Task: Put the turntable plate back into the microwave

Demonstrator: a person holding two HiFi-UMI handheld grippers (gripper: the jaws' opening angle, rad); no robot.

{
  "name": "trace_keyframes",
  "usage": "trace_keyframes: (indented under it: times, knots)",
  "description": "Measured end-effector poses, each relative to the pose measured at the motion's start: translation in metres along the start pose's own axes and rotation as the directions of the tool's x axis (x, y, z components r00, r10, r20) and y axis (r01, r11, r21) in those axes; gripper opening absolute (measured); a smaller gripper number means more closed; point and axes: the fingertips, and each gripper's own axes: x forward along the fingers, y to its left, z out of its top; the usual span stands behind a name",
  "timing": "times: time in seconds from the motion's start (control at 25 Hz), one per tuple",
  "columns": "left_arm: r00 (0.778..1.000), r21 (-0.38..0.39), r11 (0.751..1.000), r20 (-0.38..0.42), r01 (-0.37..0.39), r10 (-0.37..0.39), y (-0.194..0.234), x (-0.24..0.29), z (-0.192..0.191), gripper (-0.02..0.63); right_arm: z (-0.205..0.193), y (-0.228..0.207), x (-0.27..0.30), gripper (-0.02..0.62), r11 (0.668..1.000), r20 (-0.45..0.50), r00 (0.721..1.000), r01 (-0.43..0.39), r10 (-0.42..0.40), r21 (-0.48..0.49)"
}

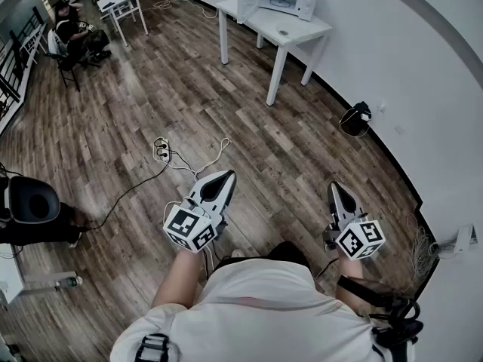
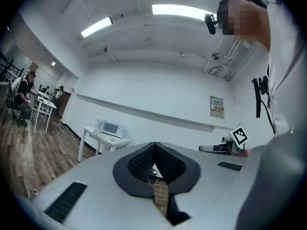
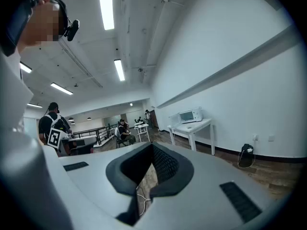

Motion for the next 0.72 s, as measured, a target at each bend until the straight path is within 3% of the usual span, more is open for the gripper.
trace_keyframes:
  times: [0.4,0.72]
  knots:
    - [0.999,-0.018,0.999,-0.021,-0.031,0.030,0.066,0.023,0.000,0.009,0.005,-0.004,0.081,-0.003,0.999,-0.004,0.999,-0.039,0.039,-0.004]
    - [0.998,0.022,0.998,-0.030,-0.061,0.061,0.098,0.103,0.010,0.009,0.028,-0.072,0.148,-0.003,0.997,0.027,0.997,-0.073,0.072,0.037]
